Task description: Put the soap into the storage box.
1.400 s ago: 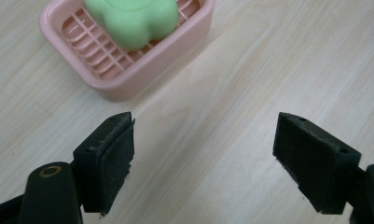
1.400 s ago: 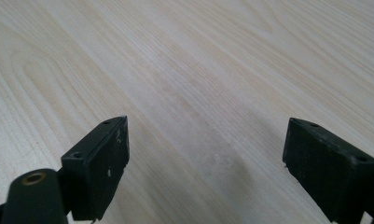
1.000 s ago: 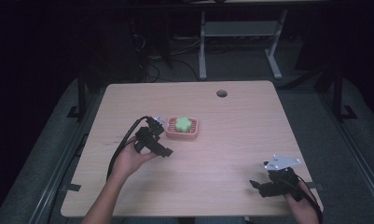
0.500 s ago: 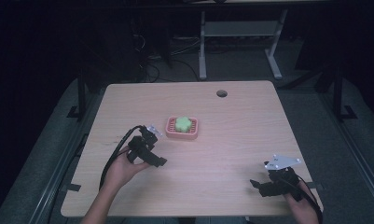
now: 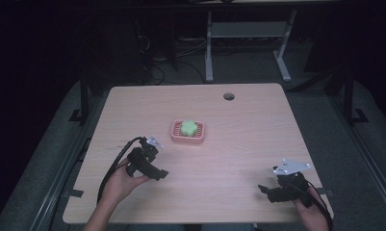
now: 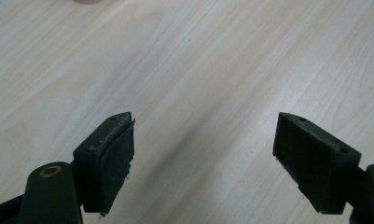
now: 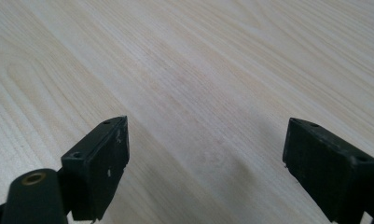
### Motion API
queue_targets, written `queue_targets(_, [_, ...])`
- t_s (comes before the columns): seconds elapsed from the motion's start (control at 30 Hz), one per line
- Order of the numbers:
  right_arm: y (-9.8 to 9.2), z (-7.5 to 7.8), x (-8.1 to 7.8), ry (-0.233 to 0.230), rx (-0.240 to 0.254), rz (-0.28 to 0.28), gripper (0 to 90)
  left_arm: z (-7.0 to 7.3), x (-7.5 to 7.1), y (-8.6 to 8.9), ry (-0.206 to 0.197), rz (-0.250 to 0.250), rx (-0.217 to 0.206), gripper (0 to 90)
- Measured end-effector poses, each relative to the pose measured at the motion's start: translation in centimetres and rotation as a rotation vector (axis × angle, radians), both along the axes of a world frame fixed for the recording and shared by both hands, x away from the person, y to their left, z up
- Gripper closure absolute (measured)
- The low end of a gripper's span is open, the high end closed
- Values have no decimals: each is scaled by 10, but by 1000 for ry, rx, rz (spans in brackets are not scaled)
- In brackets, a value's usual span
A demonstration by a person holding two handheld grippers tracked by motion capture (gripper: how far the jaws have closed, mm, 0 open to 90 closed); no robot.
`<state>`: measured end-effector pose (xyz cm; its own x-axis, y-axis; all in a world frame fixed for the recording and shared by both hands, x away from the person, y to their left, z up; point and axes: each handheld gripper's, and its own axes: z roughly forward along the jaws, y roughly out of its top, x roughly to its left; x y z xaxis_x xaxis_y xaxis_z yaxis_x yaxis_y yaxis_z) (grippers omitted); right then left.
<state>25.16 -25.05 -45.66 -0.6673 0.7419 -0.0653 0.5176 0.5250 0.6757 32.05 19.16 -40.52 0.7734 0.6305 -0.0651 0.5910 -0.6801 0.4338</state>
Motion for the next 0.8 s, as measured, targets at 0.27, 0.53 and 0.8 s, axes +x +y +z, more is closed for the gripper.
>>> queue_targets(0.27, [1,-1,0,2,-2,-6,140,-6,-11,12,4,8,-1,202])
queue_targets(0.53, [0,-1,0,0,-2,-11,140,-11,-22,26,-14,34,-20,209])
queue_targets(0.8, [-2,1,-1,-13,4,-36,140,-18,-35,41,-24,66,-32,212])
